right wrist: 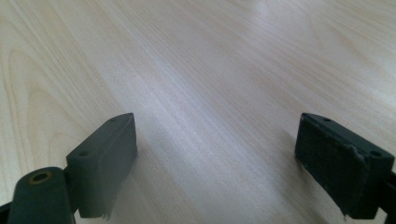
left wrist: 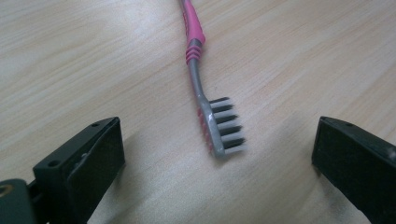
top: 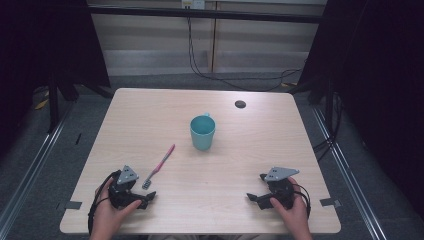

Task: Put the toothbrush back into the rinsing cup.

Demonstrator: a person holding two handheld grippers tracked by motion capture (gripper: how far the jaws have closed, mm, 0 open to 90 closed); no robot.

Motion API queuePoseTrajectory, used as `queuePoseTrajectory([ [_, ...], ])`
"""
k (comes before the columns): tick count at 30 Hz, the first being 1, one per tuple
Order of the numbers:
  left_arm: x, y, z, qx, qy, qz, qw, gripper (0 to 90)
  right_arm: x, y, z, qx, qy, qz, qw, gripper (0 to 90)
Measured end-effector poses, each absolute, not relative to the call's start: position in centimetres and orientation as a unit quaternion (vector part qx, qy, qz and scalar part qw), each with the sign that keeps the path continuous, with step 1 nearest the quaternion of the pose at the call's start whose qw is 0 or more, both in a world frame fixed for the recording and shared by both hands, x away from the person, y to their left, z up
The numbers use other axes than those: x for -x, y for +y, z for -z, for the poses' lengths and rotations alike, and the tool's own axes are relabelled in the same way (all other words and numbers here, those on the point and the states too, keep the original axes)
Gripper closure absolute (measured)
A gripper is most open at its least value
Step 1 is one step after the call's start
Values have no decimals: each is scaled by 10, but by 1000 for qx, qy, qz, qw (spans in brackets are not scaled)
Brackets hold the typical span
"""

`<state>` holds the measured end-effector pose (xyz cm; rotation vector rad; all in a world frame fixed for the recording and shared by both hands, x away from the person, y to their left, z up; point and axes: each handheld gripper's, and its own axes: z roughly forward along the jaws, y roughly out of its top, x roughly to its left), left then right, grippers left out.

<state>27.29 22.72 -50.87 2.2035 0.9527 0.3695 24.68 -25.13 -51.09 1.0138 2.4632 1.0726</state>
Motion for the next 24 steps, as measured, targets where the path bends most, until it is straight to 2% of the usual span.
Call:
queuePoseTrajectory([
  [6, -275, 227, 506, -857, 366, -134, 338, 32, -247, -251, 511, -350, 850, -370, 135, 125],
  [7, -277, 226, 504, -860, 366, -129, 333, 68, -247, -251, 511, -350, 850, -370, 135, 125],
  [8, -278, 226, 502, -865, 362, -125, 326, 68, -247, -251, 511, -350, 850, -370, 135, 125],
  [11, -283, 223, 494, -872, 365, -104, 311, 192, -247, -251, 511, -350, 850, -370, 135, 124],
  [24, -317, 203, 473, -905, 359, -52, 224, 260, -247, -251, 511, -350, 850, -370, 134, 125],
])
